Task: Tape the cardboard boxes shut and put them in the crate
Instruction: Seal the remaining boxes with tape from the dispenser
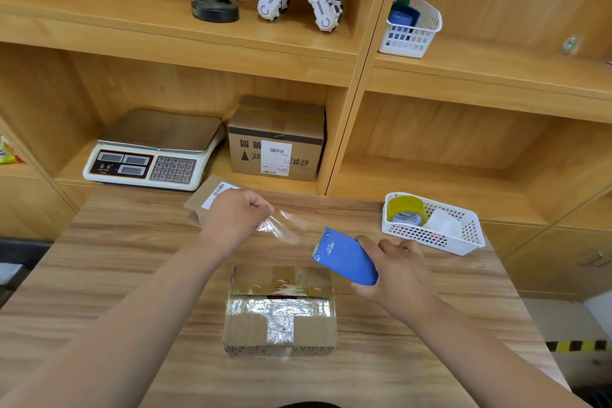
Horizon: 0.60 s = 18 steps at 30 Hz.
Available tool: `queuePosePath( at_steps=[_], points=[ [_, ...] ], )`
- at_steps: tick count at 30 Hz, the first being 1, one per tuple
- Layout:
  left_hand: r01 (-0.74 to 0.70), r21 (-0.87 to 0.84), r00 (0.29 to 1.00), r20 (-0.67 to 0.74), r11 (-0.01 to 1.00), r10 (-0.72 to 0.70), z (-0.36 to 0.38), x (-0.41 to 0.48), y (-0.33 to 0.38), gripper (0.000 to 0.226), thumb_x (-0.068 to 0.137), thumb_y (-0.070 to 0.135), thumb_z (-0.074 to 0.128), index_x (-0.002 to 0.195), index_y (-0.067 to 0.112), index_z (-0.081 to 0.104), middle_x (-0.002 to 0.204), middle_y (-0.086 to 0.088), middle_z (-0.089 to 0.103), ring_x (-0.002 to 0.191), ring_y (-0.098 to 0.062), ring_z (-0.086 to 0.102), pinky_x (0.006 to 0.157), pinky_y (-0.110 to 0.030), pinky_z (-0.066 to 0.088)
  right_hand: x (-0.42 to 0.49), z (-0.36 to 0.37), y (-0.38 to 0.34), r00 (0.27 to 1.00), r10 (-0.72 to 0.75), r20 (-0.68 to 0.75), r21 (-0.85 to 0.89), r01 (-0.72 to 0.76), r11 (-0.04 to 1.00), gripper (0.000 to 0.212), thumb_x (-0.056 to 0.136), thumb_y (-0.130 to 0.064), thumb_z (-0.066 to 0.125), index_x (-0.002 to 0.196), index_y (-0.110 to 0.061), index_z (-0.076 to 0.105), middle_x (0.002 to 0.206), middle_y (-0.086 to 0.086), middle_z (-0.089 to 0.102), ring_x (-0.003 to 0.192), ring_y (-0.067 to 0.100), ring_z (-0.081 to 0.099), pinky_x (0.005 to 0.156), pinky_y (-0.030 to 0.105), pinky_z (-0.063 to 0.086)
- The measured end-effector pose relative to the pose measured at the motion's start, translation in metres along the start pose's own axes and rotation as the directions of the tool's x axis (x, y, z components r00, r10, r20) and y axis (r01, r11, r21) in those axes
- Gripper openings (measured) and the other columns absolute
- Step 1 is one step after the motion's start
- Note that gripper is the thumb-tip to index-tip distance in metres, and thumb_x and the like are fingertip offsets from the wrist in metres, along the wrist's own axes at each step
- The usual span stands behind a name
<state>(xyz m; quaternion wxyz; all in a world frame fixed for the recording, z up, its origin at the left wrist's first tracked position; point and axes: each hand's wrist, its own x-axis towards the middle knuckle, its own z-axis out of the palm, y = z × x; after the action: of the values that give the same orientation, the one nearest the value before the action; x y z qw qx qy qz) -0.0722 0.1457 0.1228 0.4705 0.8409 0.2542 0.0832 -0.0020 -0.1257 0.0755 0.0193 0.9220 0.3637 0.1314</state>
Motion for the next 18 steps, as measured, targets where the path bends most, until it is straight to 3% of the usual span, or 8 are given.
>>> queuePosePath(
  at_steps=[4, 6, 7, 9, 12, 15, 18],
  points=[
    [-0.134, 0.261, 0.988, -0.042, 0.956, 0.15, 0.02, -0.014, 0.015, 0.02, 0.089, 0.019, 0.053, 0.077, 0.021, 0.069, 0.079, 0.015, 0.066, 0.077, -0.011, 0.06, 0.065, -0.023, 0.045, 0.014, 0.005, -0.015, 0.997, 0.071, 0.013, -0.062, -0.07, 0.996, 0.065, 0.037, -0.044, 0.078, 0.095, -0.017, 0.069, 0.051, -0.003, 0.051, 0.038, 0.021, 0.046, 0.055, 0.029, 0.037],
    [-0.218, 0.413, 0.96, -0.075, 0.884, 0.271, 0.033, -0.019, 0.015, 0.016, 0.086, 0.018, 0.058, 0.074, 0.022, 0.067, 0.076, 0.008, 0.066, 0.071, -0.016, 0.06, 0.063, -0.029, 0.049, 0.02, 0.008, -0.021, 0.993, 0.114, 0.02, -0.06, -0.113, 0.992, 0.065, 0.033, -0.041, 0.079, 0.092, -0.016, 0.07, 0.049, -0.001, 0.05, 0.036, 0.023, 0.047, 0.054, 0.029, 0.037],
    [-0.295, 0.491, 0.924, -0.071, 0.82, 0.375, 0.039, -0.02, 0.013, 0.014, 0.077, 0.013, 0.068, 0.065, 0.02, 0.063, 0.066, 0.004, 0.064, 0.06, -0.018, 0.059, 0.053, -0.029, 0.049, 0.022, 0.009, -0.023, 0.991, 0.134, 0.018, -0.055, -0.133, 0.99, 0.065, 0.032, -0.041, 0.08, 0.091, -0.016, 0.07, 0.049, 0.0, 0.05, 0.035, 0.022, 0.047, 0.055, 0.029, 0.037],
    [-0.411, 0.617, 0.865, 0.033, 0.671, 0.5, 0.047, -0.026, 0.014, 0.032, 0.045, 0.005, 0.083, 0.049, 0.017, 0.054, 0.047, 0.003, 0.051, 0.038, -0.017, 0.047, 0.037, -0.021, 0.032, 0.025, 0.012, -0.026, 0.985, 0.173, 0.006, -0.042, -0.172, 0.984, 0.065, 0.031, -0.04, 0.08, 0.091, -0.016, 0.071, 0.049, 0.0, 0.05, 0.034, 0.022, 0.048, 0.056, 0.029, 0.037],
    [-0.429, 0.682, 0.835, 0.049, 0.593, 0.548, 0.058, -0.031, 0.011, 0.047, 0.024, -0.001, 0.083, 0.045, 0.018, 0.045, 0.043, 0.004, 0.04, 0.035, -0.017, 0.038, 0.044, -0.018, 0.014, 0.027, 0.016, -0.029, 0.975, 0.221, 0.001, 0.001, -0.221, 0.975, 0.062, 0.031, -0.037, 0.079, 0.089, -0.016, 0.071, 0.047, 0.0, 0.048, 0.033, 0.022, 0.047, 0.056, 0.029, 0.036],
    [-0.461, 0.686, 0.792, 0.032, 0.562, 0.61, 0.065, -0.037, 0.011, 0.044, 0.029, -0.004, 0.079, 0.047, 0.018, 0.045, 0.045, 0.003, 0.039, 0.037, -0.017, 0.036, 0.045, -0.018, 0.016, 0.032, 0.021, -0.026, 0.963, 0.268, 0.012, 0.039, -0.268, 0.963, 0.056, 0.027, -0.036, 0.08, 0.078, -0.015, 0.068, 0.044, -0.001, 0.046, 0.031, 0.021, 0.045, 0.054, 0.027, 0.035],
    [-0.516, 0.602, 0.732, -0.059, 0.609, 0.679, 0.072, -0.037, 0.006, 0.022, 0.057, 0.004, 0.072, 0.052, 0.016, 0.055, 0.049, 0.003, 0.047, 0.039, -0.017, 0.042, 0.037, -0.018, 0.029, 0.031, 0.03, -0.013, 0.948, 0.313, 0.062, 0.052, -0.316, 0.947, 0.065, 0.02, -0.044, 0.085, 0.074, -0.013, 0.066, 0.043, 0.0, 0.047, 0.031, 0.019, 0.046, 0.053, 0.028, 0.038]
  ],
)
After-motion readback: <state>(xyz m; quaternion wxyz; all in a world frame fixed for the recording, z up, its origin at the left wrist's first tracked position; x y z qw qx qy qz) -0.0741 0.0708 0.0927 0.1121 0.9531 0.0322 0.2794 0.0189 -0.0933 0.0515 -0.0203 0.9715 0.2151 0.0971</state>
